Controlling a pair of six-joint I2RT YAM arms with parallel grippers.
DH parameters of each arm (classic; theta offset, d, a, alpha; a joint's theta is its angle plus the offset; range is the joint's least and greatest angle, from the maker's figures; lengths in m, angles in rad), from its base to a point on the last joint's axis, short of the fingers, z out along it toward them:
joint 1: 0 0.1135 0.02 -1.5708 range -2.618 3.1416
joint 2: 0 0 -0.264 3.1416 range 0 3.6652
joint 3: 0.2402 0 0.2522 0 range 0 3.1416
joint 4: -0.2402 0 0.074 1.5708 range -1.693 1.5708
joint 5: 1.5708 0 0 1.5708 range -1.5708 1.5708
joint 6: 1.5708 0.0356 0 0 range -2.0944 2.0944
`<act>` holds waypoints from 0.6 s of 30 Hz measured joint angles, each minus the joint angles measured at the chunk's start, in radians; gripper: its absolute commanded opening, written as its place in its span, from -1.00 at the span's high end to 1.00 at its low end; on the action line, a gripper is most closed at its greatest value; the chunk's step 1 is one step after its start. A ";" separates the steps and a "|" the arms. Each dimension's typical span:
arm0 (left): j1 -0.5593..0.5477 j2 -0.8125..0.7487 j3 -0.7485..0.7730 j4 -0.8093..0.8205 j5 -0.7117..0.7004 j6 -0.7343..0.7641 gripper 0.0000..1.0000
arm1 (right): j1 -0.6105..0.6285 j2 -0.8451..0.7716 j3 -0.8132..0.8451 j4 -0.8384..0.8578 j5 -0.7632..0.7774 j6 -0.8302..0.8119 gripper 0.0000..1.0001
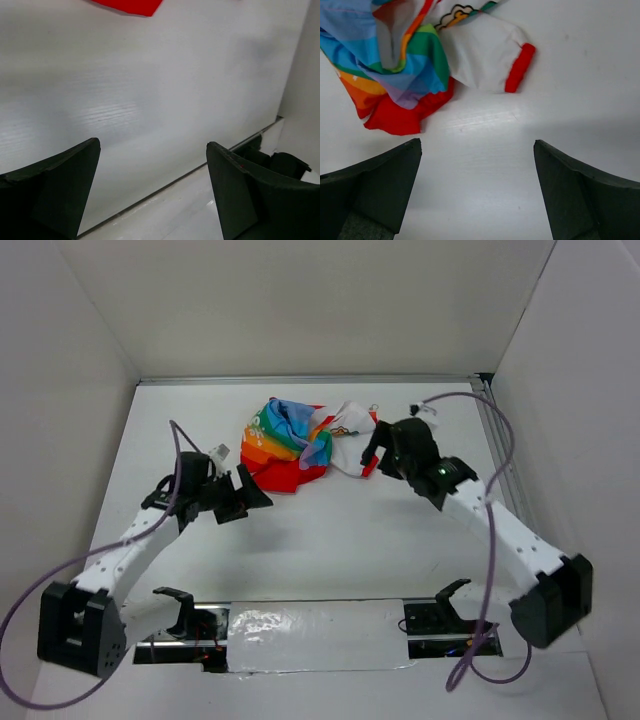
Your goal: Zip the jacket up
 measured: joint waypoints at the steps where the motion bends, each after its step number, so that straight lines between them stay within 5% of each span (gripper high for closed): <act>1: 0.000 0.061 0.011 0.009 -0.010 0.005 -0.99 | 0.003 0.079 0.047 0.022 -0.033 -0.017 -0.99; 14: 0.055 0.789 0.493 0.005 -0.149 0.034 -0.98 | 0.045 0.716 0.465 0.158 -0.369 -0.221 -0.99; 16: 0.058 0.859 0.555 0.003 -0.154 0.034 -0.79 | 0.063 0.806 0.548 0.141 -0.389 -0.247 -0.99; 17: 0.059 0.887 0.592 -0.011 -0.147 0.033 -0.58 | 0.070 0.850 0.598 0.136 -0.393 -0.256 -0.86; 18: 0.059 0.912 0.622 -0.016 -0.148 0.032 -0.16 | 0.074 0.896 0.653 0.136 -0.394 -0.263 -0.61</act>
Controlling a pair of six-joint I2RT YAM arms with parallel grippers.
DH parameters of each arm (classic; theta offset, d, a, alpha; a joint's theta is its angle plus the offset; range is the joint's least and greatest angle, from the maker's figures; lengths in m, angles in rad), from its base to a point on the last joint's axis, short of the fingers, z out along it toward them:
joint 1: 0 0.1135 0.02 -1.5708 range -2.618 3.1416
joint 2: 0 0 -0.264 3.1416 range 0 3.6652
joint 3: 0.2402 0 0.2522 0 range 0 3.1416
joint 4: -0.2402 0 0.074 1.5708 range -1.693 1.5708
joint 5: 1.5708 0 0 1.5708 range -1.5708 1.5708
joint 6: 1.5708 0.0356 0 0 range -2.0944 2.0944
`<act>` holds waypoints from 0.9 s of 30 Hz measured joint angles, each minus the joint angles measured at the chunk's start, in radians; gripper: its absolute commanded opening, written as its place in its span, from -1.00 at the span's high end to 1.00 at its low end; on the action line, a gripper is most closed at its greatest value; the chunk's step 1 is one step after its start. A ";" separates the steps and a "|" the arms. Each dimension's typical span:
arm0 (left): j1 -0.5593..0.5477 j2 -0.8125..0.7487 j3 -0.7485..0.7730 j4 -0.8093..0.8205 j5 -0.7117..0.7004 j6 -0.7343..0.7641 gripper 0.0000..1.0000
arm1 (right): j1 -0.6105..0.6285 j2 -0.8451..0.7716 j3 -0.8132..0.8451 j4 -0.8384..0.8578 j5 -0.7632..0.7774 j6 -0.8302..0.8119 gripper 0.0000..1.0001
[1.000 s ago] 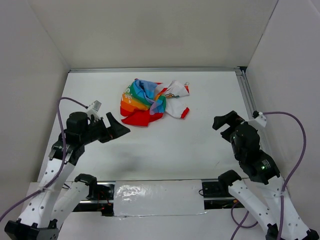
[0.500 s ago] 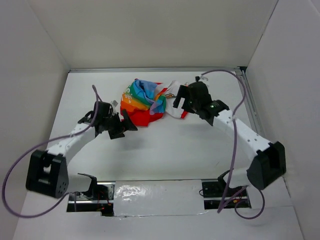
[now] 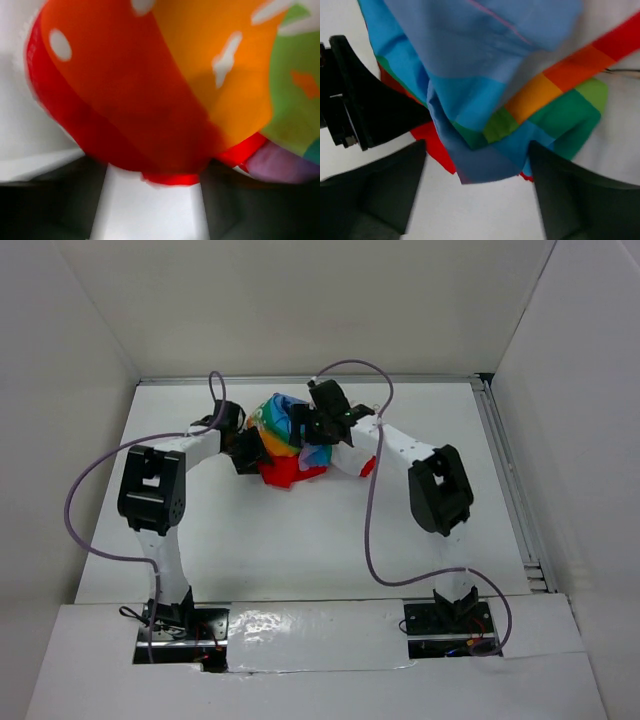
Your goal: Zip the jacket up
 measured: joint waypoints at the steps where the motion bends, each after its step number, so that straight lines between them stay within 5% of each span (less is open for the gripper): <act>1: 0.000 0.025 0.031 0.000 0.001 0.001 0.29 | 0.004 0.042 0.048 -0.006 -0.004 -0.009 -0.28; 2: 0.000 0.051 0.057 0.003 0.005 0.007 0.99 | 0.007 0.078 0.097 -0.013 -0.005 -0.017 0.50; 3: 0.000 0.069 0.073 0.002 0.008 0.016 1.00 | 0.008 0.107 0.135 -0.019 -0.007 -0.016 1.00; 11: 0.026 0.068 0.267 -0.145 -0.010 0.080 1.00 | -0.079 0.106 0.310 -0.114 0.063 -0.020 1.00; 17: 0.022 -0.127 0.579 -0.220 -0.019 0.136 1.00 | -0.182 -0.237 0.262 -0.117 0.077 -0.033 1.00; 23: -0.095 -0.695 0.179 -0.125 0.062 0.127 0.95 | -0.173 -0.870 -0.208 -0.027 -0.076 -0.011 0.98; 27: -0.146 -1.006 -0.266 -0.024 0.171 0.066 0.55 | -0.145 -1.227 -0.680 0.003 -0.096 0.122 0.37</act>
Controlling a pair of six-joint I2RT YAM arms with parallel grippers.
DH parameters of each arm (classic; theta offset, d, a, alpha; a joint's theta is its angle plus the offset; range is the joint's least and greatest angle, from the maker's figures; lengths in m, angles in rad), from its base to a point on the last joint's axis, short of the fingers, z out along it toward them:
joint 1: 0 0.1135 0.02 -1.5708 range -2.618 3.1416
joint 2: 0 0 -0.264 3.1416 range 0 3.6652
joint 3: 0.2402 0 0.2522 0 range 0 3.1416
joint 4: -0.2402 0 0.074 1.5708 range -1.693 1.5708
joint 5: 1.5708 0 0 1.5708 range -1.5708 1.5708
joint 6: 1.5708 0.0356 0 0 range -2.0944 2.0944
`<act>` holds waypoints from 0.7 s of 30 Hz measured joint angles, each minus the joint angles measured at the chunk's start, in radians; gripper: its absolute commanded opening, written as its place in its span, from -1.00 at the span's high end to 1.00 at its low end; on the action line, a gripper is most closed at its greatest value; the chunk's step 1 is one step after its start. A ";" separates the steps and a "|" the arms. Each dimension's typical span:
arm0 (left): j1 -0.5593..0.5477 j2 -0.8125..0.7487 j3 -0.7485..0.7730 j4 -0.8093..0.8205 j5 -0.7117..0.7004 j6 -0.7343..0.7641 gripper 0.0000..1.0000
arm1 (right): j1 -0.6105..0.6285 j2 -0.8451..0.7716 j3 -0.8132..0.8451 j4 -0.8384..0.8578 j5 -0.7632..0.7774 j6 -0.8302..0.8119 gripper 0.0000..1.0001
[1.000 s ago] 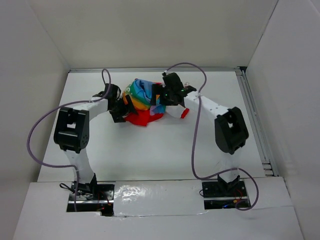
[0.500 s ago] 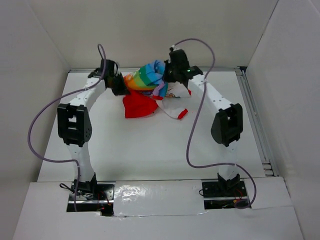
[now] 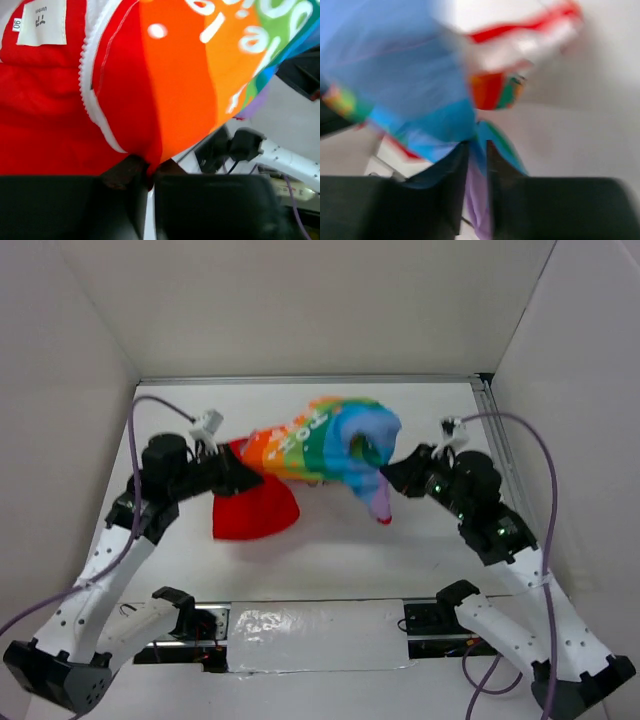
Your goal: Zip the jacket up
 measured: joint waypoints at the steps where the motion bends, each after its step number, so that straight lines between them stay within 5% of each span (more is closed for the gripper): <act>1: -0.003 -0.047 -0.108 -0.014 0.012 -0.019 0.43 | -0.008 -0.046 -0.102 -0.034 0.037 0.041 -0.05; 4: -0.016 -0.106 -0.321 -0.092 0.026 -0.066 -0.21 | -0.044 -0.087 -0.327 -0.228 0.145 0.161 -0.96; 5: -0.024 -0.117 -0.366 -0.117 0.032 -0.075 -0.98 | -0.050 -0.089 -0.365 -0.301 0.175 0.198 -0.99; 8: -0.053 -0.184 -0.392 -0.185 0.050 -0.106 -0.99 | -0.054 -0.158 -0.377 -0.435 0.238 0.269 -0.99; 14: -0.093 -0.188 -0.235 -0.195 0.018 -0.121 -0.99 | -0.055 -0.212 -0.210 -0.398 0.248 0.283 -0.99; 21: -0.102 -0.004 -0.136 -0.301 -0.193 -0.208 -0.99 | 0.050 0.090 -0.203 -0.322 0.193 0.282 -0.99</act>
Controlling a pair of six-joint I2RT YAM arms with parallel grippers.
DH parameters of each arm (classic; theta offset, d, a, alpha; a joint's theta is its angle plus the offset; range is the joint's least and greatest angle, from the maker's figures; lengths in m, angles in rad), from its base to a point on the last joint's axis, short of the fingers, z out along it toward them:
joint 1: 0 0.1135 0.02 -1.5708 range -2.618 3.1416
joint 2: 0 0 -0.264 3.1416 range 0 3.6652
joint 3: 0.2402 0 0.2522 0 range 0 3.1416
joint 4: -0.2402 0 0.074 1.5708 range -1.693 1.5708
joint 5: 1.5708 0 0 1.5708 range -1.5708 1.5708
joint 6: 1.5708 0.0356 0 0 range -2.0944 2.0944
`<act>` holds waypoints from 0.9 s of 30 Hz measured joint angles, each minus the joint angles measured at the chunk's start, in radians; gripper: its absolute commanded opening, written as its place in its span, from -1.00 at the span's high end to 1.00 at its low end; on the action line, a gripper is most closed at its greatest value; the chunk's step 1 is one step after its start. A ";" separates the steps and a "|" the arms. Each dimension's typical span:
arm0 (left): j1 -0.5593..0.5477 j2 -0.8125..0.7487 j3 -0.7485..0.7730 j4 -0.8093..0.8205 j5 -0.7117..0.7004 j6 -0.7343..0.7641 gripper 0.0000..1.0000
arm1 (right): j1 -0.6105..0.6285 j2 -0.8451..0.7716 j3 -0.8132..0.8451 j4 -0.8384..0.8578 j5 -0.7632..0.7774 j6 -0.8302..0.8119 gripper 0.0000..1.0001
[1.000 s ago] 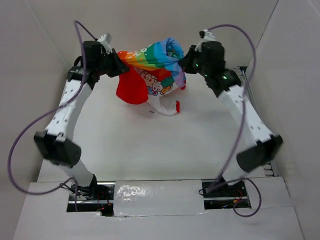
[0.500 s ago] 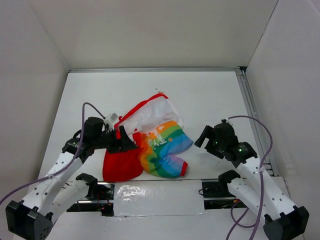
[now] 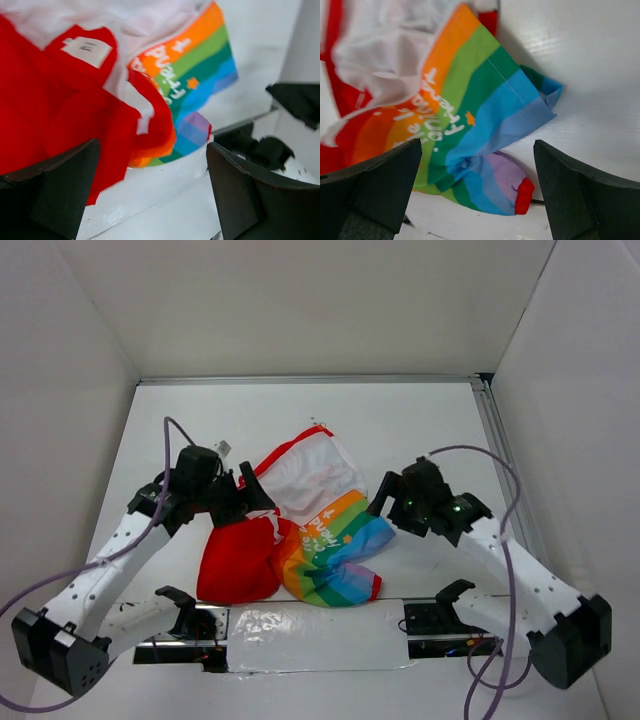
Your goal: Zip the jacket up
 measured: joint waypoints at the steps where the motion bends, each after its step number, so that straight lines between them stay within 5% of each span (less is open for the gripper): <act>1: 0.001 0.035 0.015 -0.013 -0.025 -0.013 -0.98 | 0.021 0.053 -0.002 0.002 0.008 0.010 -0.99; 7: 0.004 0.168 0.056 -0.001 -0.101 -0.015 -0.99 | 0.095 0.275 -0.023 -0.003 0.103 0.100 -0.98; 9: 0.007 0.215 0.056 0.012 -0.109 -0.014 -0.99 | 0.095 0.330 -0.031 0.017 0.118 0.115 -0.83; 10: 0.008 0.245 0.056 0.020 -0.111 -0.012 -0.98 | 0.095 0.367 -0.032 0.025 0.125 0.120 -0.31; 12: 0.010 0.306 0.056 0.032 -0.113 -0.008 -0.99 | 0.091 0.435 -0.031 0.054 0.137 0.118 0.31; 13: 0.010 0.335 0.056 0.035 -0.113 -0.006 -0.98 | 0.087 0.472 -0.027 0.068 0.146 0.121 0.80; 14: 0.010 0.360 0.056 0.039 -0.112 0.002 -0.99 | 0.083 0.506 -0.023 0.078 0.153 0.114 1.00; 19: -0.053 0.380 -0.007 0.124 -0.085 0.040 -0.98 | -0.027 0.671 0.113 0.063 0.232 0.112 1.00; 27: -0.377 0.379 -0.161 0.244 0.006 0.063 -0.99 | -0.246 0.968 0.680 0.079 0.315 -0.067 0.90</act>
